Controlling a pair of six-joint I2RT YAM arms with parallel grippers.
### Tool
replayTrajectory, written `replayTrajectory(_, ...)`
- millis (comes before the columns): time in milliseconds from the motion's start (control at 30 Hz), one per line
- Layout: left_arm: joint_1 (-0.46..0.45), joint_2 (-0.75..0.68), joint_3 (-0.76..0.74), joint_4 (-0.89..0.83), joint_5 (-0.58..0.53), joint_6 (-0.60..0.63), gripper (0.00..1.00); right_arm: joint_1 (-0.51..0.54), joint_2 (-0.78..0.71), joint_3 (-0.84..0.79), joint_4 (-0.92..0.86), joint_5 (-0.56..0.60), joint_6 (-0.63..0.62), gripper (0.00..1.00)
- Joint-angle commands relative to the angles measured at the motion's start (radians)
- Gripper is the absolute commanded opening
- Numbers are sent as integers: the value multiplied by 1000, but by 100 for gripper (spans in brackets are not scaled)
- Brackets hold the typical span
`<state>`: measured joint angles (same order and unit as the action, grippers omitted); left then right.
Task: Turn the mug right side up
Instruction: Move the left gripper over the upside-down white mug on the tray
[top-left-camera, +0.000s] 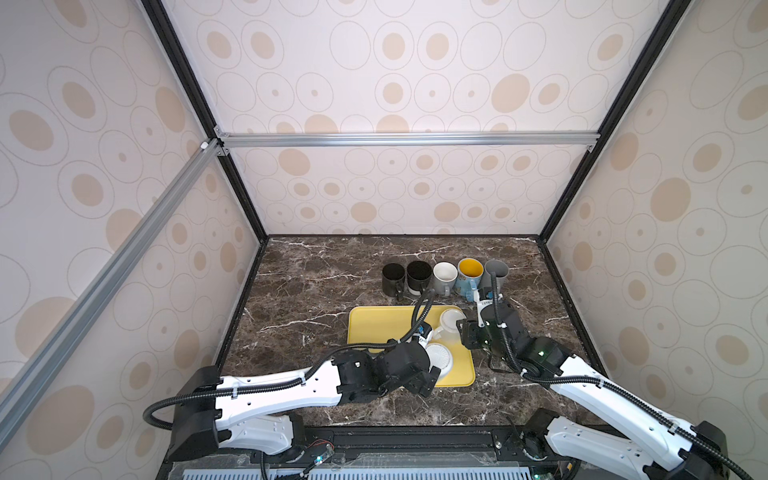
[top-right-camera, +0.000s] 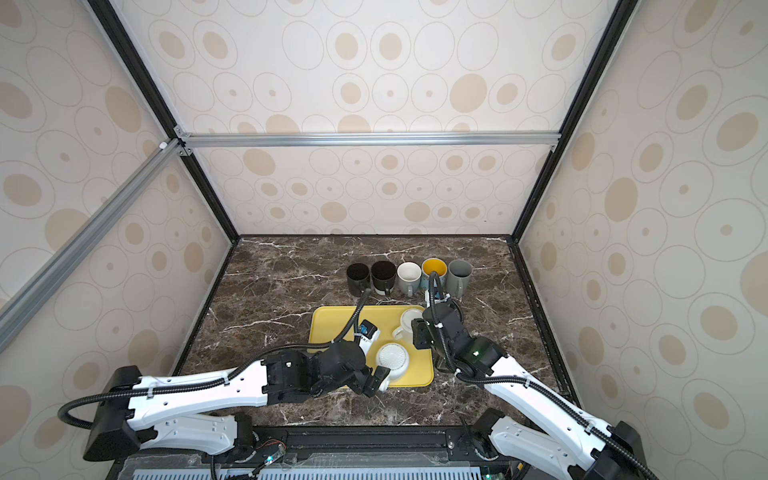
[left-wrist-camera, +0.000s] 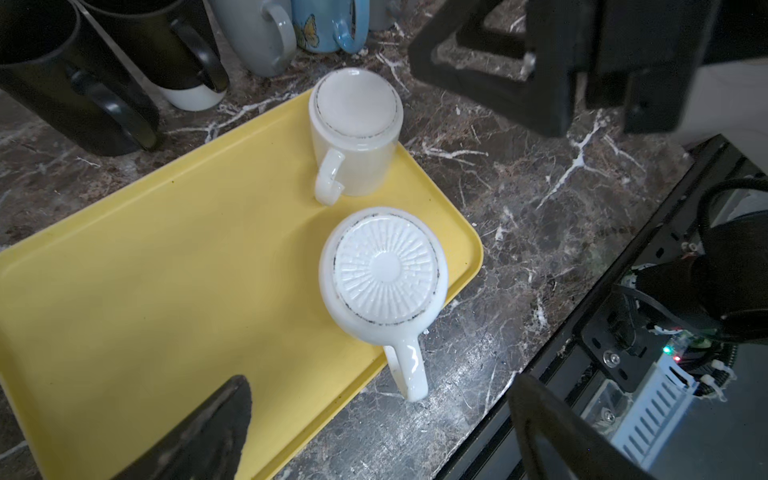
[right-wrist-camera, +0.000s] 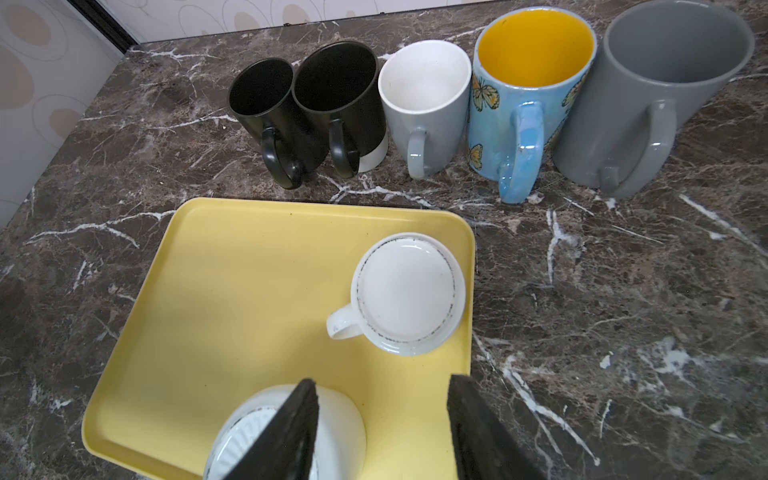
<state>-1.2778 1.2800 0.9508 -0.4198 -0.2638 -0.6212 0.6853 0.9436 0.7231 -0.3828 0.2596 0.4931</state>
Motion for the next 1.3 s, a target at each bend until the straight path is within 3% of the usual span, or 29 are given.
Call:
replayTrajectory(0, -12, 14, 50, -44, -54, -48, 91, -10, -20, -2, -25, 7, 7, 53)
replayTrajectory(500, -16, 193, 97, -58, 7, -65, 64, -61, -31, -58, -9, -16, 22, 52)
replayTrajectory(1267, -13, 302, 112, -25, 72, -57, 57, -84, -56, -94, 5, -39, 28, 52)
